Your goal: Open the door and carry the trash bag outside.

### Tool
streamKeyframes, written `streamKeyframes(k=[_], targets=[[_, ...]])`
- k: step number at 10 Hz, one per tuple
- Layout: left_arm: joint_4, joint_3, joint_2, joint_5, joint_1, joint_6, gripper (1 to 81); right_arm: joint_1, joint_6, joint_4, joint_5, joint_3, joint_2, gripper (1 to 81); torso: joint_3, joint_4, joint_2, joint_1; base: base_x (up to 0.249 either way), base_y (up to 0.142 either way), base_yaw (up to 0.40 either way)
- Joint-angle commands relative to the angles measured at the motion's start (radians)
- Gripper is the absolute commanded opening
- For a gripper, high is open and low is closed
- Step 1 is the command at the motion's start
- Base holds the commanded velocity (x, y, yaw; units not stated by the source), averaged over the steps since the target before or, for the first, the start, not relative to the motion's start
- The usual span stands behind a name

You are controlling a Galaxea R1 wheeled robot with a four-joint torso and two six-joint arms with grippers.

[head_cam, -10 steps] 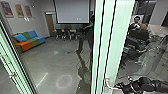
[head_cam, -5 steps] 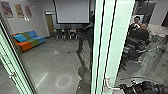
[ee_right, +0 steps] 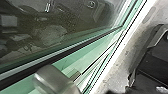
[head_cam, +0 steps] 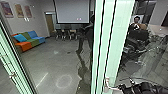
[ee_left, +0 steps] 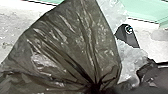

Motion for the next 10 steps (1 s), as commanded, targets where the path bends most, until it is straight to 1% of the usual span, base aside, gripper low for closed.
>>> streamKeyframes(k=[1,3,5,8,10], targets=[[0.001,0.014,0.004,0.054,-0.043,-0.003,1.0,0.024,-0.002,-0.019,-0.069,-0.026,0.05,81.1,0.0,0.0,0.0,0.0,0.0,0.0,0.0],[0.001,0.014,0.004,0.054,-0.041,-0.003,1.0,-0.017,-0.002,-0.019,-0.062,-0.08,0.085,81.1,0.0,0.0,0.0,0.0,0.0,0.0,0.0],[0.003,0.014,0.006,0.054,-0.041,-0.003,1.0,-0.034,-0.005,-0.021,-0.063,-0.087,0.096,81.1,0.001,0.0,-0.001,-0.002,0.0,0.0,0.0],[0.003,0.014,0.003,0.055,-0.041,-0.003,1.0,-0.101,-0.005,-0.05,-0.062,-0.144,0.154,81.1,0.001,0.0,-0.001,-0.002,0.0,0.0,0.0],[0.003,0.014,0.003,0.055,-0.041,-0.003,1.0,-0.129,-0.008,-0.051,-0.058,-0.158,0.169,81.1,0.001,0.0,-0.001,-0.002,0.0,0.0,0.0]])
